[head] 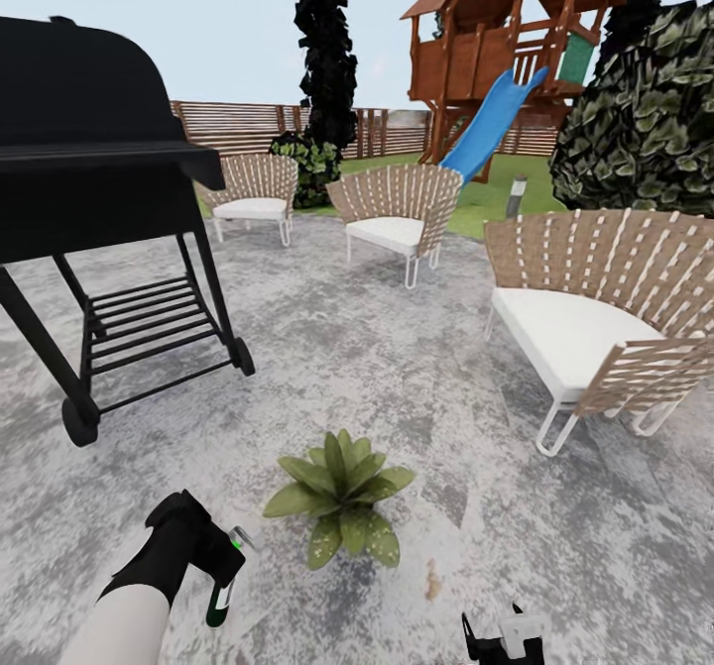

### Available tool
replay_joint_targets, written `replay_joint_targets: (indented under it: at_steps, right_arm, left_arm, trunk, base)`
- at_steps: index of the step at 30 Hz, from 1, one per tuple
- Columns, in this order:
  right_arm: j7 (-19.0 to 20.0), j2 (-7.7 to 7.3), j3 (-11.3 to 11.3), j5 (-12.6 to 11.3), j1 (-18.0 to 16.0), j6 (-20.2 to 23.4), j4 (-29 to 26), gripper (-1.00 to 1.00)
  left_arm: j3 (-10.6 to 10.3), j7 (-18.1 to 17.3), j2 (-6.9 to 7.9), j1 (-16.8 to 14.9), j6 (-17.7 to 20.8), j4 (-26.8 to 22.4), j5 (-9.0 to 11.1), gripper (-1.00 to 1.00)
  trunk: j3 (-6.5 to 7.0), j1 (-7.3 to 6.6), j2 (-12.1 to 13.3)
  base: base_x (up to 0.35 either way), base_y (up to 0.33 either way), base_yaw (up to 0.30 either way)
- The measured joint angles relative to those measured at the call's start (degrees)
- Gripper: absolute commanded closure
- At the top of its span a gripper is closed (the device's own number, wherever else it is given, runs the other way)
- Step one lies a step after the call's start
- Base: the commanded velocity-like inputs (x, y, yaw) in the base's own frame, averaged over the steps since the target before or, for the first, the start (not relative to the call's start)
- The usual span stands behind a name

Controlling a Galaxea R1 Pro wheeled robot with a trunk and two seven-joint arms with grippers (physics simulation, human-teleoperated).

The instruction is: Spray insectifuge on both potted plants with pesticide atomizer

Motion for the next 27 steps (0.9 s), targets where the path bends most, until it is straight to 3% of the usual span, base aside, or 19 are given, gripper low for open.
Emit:
replay_joint_targets:
  at_steps: [10, 19, 27]
  right_arm:
    - [0.0, -0.01, 0.0, 0.0, 0.0, 0.0, 0.0, -1.00]
    - [0.0, -0.01, 0.0, 0.0, 0.0, 0.0, 0.0, -1.00]
    - [0.0, 0.00, 0.0, 0.0, 0.0, 0.0, 0.0, -1.00]
  left_arm:
    - [0.0, 0.0, 0.16, 0.0, 0.0, 0.0, 0.3, 1.00]
    - [0.0, 0.0, 0.29, 0.0, 0.0, 0.1, 0.2, 1.00]
    - [0.0, 0.0, 0.35, 0.0, -0.2, 0.1, -0.2, 1.00]
  trunk:
    - [0.13, 0.00, 0.0]
    - [0.13, -0.02, 0.0]
    - [0.13, 0.00, 0.0]
  base:
    - [0.004, 0.314, -0.247]
    - [0.142, 0.295, -0.133]
    - [0.074, 0.069, -0.100]
